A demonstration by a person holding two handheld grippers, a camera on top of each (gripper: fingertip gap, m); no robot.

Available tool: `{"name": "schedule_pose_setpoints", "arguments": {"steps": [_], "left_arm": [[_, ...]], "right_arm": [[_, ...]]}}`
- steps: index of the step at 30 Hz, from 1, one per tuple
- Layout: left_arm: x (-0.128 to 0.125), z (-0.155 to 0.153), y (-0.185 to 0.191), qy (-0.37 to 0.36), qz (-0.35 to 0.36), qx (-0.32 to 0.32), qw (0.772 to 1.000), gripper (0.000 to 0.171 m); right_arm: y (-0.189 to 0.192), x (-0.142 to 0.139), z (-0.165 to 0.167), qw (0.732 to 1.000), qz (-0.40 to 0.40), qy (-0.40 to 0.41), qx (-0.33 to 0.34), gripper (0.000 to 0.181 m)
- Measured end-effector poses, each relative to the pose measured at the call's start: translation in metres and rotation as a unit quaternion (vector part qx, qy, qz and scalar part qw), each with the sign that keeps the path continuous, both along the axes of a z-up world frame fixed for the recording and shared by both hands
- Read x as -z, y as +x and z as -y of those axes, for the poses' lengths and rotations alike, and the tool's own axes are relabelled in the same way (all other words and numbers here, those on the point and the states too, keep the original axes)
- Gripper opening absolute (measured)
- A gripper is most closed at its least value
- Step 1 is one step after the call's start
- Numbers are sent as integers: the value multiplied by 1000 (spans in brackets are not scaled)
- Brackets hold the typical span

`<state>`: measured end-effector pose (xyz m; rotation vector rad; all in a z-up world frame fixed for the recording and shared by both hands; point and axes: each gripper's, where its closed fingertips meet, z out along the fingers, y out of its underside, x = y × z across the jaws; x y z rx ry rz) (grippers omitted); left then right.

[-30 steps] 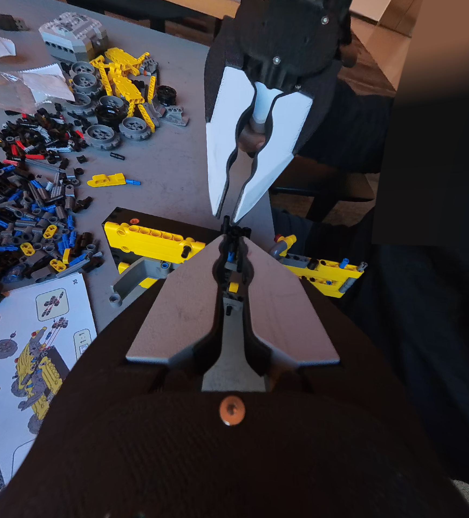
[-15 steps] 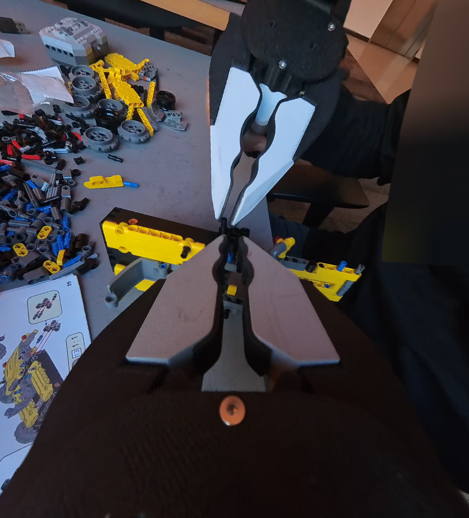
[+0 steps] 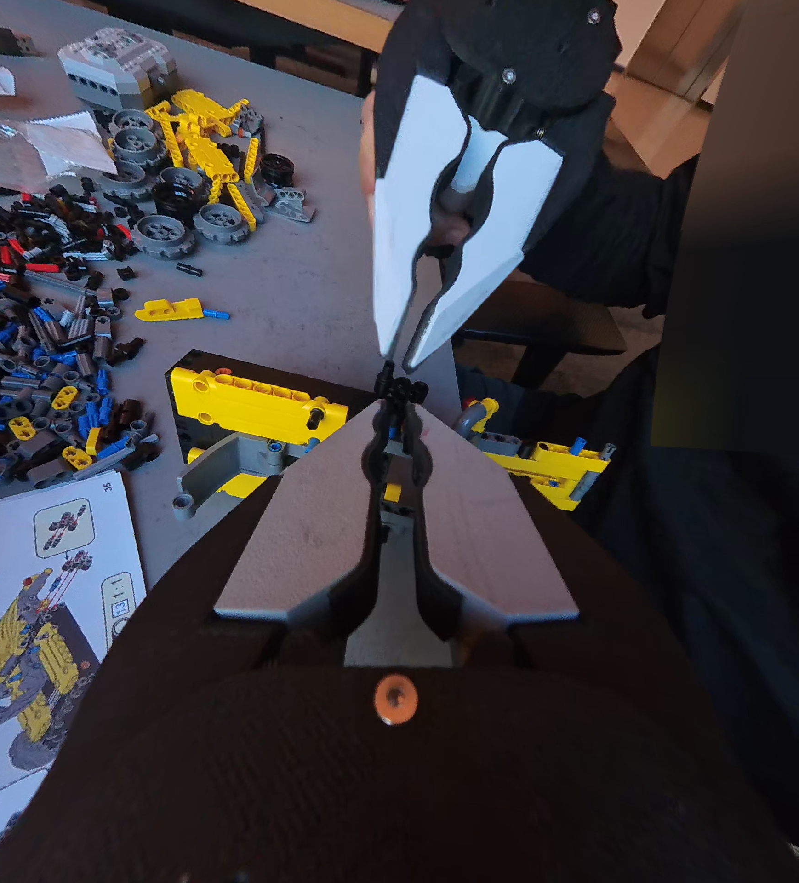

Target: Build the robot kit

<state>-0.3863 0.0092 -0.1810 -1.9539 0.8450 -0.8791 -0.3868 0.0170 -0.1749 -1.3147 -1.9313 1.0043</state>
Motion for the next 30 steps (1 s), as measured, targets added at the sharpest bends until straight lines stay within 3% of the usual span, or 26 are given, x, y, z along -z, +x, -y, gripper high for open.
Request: {"name": "schedule_pose_setpoints", "arguments": {"steps": [1,5,9,13,17,23,28,30], "left_arm": [[0,0,0,0,-1,0,1000,3],[1,-3,-1,2,-5,-6,1000,2],[34,1,-5,-7,-87,-5,996,0],[32,-1,-11,-6,-65,-34,997,0],[24,-6,-24,7,-38,-81,996,0],[22,12,-20,9,-19,-104,994,0],[26,5,-14,-23,-30,-180,983,41],[39,4,-12,-35,-78,-190,978,42]], "right_arm": [[0,3,-1,1000,3,1,3,1],[0,19,-7,999,27,11,18,2],[-4,22,-6,999,17,25,28,2],[-3,19,-8,999,9,-32,31,0],[5,29,-31,996,9,-55,75,0],[22,30,-51,990,5,-107,97,7],[50,20,-60,989,7,-92,113,19],[62,28,-54,988,23,-95,119,20]]}}
